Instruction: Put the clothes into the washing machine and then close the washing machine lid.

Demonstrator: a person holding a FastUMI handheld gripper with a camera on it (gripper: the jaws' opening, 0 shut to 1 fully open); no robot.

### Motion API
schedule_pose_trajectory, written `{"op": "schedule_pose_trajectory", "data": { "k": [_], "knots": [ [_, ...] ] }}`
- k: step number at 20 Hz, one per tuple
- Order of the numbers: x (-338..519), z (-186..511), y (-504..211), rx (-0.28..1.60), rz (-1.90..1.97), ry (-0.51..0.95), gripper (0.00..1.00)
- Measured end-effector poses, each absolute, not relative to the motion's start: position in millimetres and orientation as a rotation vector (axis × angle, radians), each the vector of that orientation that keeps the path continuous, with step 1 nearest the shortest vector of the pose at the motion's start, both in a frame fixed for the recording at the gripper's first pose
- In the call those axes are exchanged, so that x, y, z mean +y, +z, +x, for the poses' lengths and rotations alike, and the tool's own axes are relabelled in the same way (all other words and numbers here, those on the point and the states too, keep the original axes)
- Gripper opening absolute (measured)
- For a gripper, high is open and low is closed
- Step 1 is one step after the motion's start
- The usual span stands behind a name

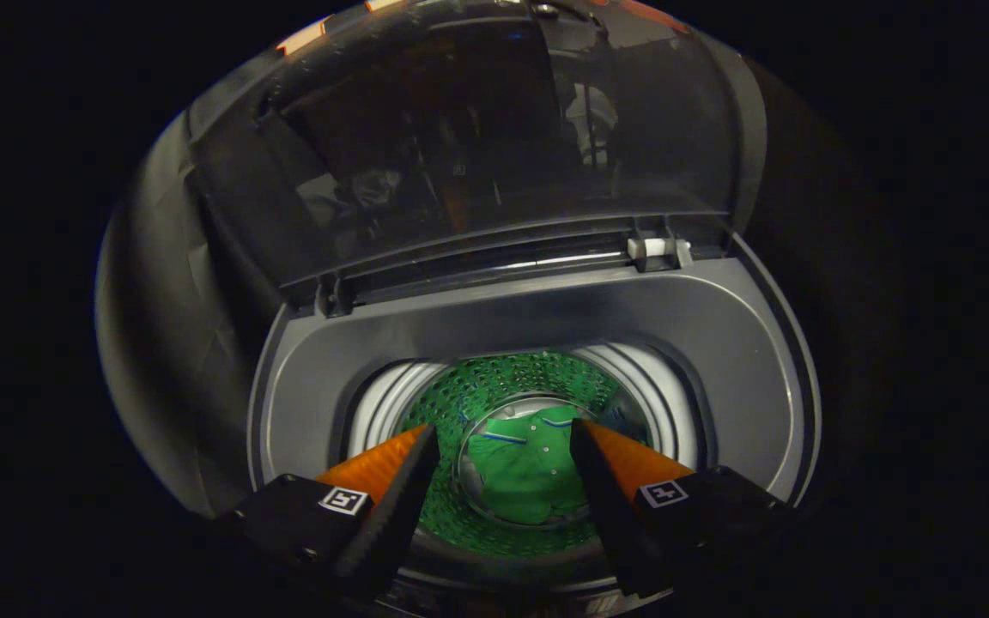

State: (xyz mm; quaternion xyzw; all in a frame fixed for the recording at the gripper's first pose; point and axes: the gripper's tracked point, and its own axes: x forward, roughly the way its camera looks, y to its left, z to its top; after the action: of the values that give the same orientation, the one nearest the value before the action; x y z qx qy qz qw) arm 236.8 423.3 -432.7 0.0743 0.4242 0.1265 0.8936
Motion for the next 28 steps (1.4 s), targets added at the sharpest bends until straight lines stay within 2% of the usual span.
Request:
{"op": "schedule_pose_trajectory", "data": {
  "k": [5, 13, 21, 28],
  "knots": [
    [419, 208, -387, 0.836, 0.142, 0.280, 0.99],
    [384, 201, -315, 0.724, 0.180, 0.274, 0.99],
    [394, 196, -286, 0.675, 0.150, 0.300, 0.99],
    [384, 190, -268, 0.646, 0.166, 0.262, 0.99]
  ]
}}
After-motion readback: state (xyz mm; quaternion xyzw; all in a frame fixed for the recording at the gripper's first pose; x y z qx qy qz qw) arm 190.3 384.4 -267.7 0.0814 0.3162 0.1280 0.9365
